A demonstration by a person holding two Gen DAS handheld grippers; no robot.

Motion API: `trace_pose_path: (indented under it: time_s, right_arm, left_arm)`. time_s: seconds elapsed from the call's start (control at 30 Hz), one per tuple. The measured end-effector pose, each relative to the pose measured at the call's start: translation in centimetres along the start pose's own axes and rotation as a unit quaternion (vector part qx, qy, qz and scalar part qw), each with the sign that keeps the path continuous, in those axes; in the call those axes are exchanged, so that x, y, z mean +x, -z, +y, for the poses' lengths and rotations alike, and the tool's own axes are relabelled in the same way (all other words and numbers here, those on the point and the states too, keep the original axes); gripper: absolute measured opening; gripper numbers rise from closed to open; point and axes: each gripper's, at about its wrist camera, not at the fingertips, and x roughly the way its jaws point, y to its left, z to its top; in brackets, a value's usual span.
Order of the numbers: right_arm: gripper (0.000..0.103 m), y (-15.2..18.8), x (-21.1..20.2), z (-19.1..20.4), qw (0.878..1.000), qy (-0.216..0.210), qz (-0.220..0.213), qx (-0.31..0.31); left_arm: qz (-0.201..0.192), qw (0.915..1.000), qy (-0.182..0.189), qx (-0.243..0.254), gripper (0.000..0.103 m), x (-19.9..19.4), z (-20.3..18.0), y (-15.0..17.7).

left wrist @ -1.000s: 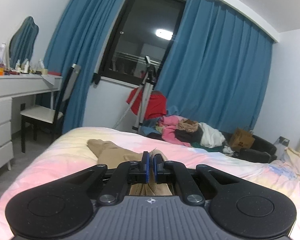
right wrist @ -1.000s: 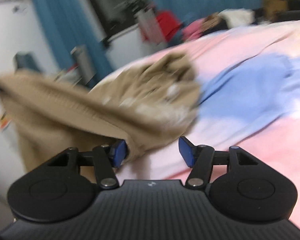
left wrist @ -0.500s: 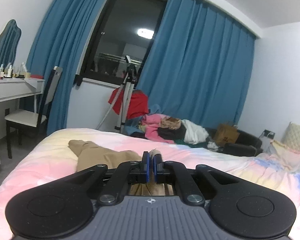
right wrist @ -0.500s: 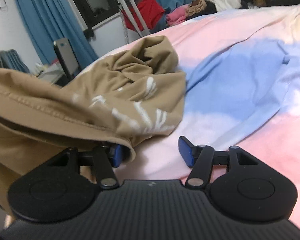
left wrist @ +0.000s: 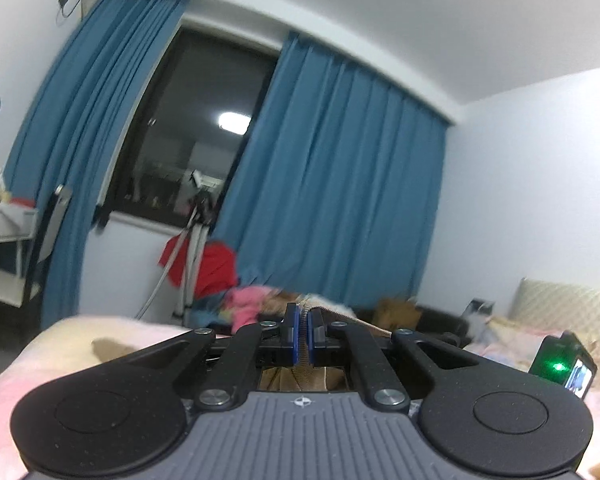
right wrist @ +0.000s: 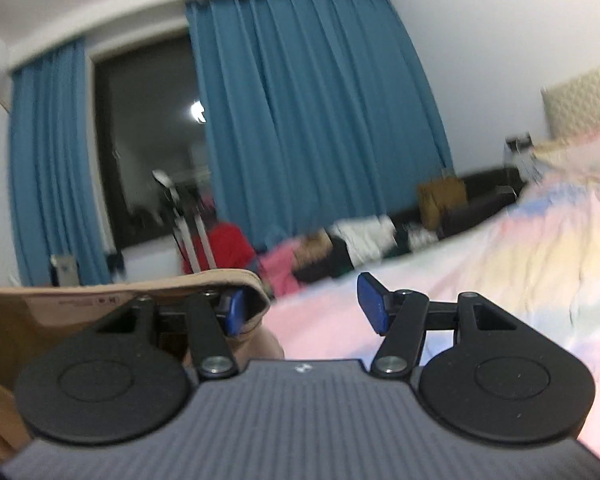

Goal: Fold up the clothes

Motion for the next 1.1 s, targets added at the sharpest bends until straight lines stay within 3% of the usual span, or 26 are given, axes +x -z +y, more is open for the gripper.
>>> trace_pose_path:
  time_s: [0.07,0.17,0.37,0.53,0.63,0.8,0.97,1.03,1.07,1.1]
  right_arm:
    - [0.06,-1.2,-0.7,-0.4,0.999,-0.029,-0.019,-0.015]
    - [0.06,-1.9,0.0,-1.1,0.997,-0.07,0.01,-0.022]
    - [0.058,-0.7,4.4,-2.3,0.978,-0.128,0.163,0.025]
    - [0.058,0.1,3.9,-0.4,0.961,-0.171,0.212,-0.045]
    - [0.058,0.5,3.5,1.5,0.942,-0.198,0.246,-0.112]
    - [0.057,1.4,1.7,3.5,0.909,-0.217,0.267,-0.236]
    - [0.057,1.6,1.3,3.3,0.916,-0.207,0.248,-0.236]
    - [0.041,1.9,1.8,3.1,0.921,-0.2,0.247,-0.223]
    - [0.015,2.0,2.0,3.1,0.924,-0.197,0.246,-0.217]
    - [0.011,2.2,2.2,3.0,0.926,-0.194,0.246,-0.211]
  left_arm:
    - [-0.004,1.0,0.005,-0.004,0.004,-0.4,0.2,-0.3]
    - [0.007,0.9998,-0.001,-0.017,0.004,-0.2,0.8,-0.4]
    - [0.048,0.9985,-0.024,-0.006,0.004,1.2,1.0,0.4]
    - [0.052,0.9982,-0.031,0.0,0.004,1.7,1.1,0.4]
    - [0.05,0.9979,-0.041,-0.004,0.004,1.7,1.6,0.3]
    - [0.05,0.9971,-0.057,-0.009,0.004,1.6,2.1,0.0]
    - [0.054,0.9969,-0.056,-0.001,0.004,1.5,2.0,-0.1]
    - [0.061,0.9967,-0.054,0.007,0.005,1.7,1.8,0.0]
    - [0.068,0.9962,-0.053,0.01,0.005,2.0,1.8,0.2]
    - [0.076,0.9955,-0.056,0.012,0.005,2.1,1.7,0.4]
